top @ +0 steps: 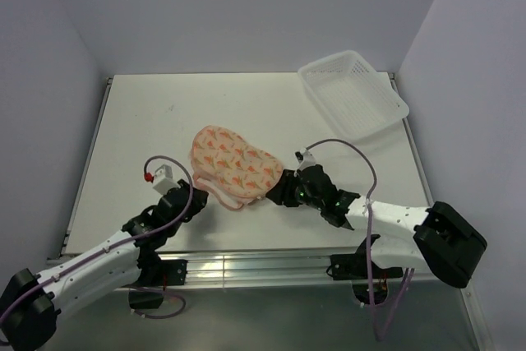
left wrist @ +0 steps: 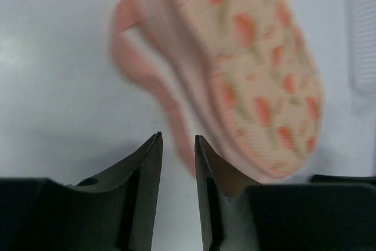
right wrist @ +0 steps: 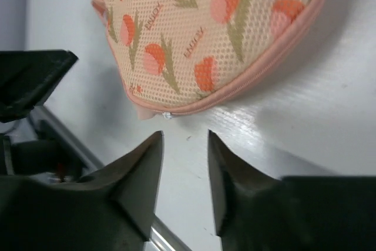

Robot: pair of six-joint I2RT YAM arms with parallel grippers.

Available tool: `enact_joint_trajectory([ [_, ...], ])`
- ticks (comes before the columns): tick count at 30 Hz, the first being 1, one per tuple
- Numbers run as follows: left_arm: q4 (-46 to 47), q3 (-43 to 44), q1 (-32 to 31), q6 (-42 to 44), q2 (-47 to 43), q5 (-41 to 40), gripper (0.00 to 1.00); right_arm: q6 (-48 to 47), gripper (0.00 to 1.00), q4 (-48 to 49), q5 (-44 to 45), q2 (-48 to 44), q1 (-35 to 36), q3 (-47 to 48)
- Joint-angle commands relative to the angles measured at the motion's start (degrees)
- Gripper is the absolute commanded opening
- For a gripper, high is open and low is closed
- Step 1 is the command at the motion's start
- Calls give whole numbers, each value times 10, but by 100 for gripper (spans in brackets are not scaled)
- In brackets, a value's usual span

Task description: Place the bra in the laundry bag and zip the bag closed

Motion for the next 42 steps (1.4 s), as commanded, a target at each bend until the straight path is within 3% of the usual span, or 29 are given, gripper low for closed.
enact_joint_trajectory([
  [1, -66, -37, 19, -84, -23, 29, 35, -110, 41, -159, 81, -40, 22, 100],
  [3, -52, -59, 43, -101, -39, 36, 37, -169, 38, -224, 106, -28, 44, 167],
  [7, 20, -74, 97, -88, -29, 71, 53, -209, 35, -248, 113, 21, 65, 243],
  [14, 143, -45, 143, -37, 121, 113, 61, -228, 32, -237, 102, 86, 97, 308],
  [18, 155, -12, 147, -13, 207, 95, 53, -269, 36, -284, 121, 162, 121, 376],
  [19, 164, -8, 147, -10, 217, 92, 42, -283, 41, -291, 126, 177, 126, 404],
  [21, 175, -3, 148, -6, 239, 84, 37, -298, 48, -299, 130, 222, 131, 428],
  [22, 183, -3, 148, -4, 246, 80, 26, -304, 51, -304, 137, 238, 135, 441],
  [25, 197, 3, 149, 2, 266, 83, 7, -337, 60, -320, 169, 292, 149, 488],
  [27, 204, 0, 150, 3, 265, 87, 0, -364, 64, -335, 181, 320, 163, 512],
  [35, 200, -15, 149, 5, 204, 89, 0, -410, 65, -351, 226, 388, 196, 557],
  [42, 202, -17, 150, 8, 205, 96, 0, -413, 53, -353, 292, 419, 207, 583],
])
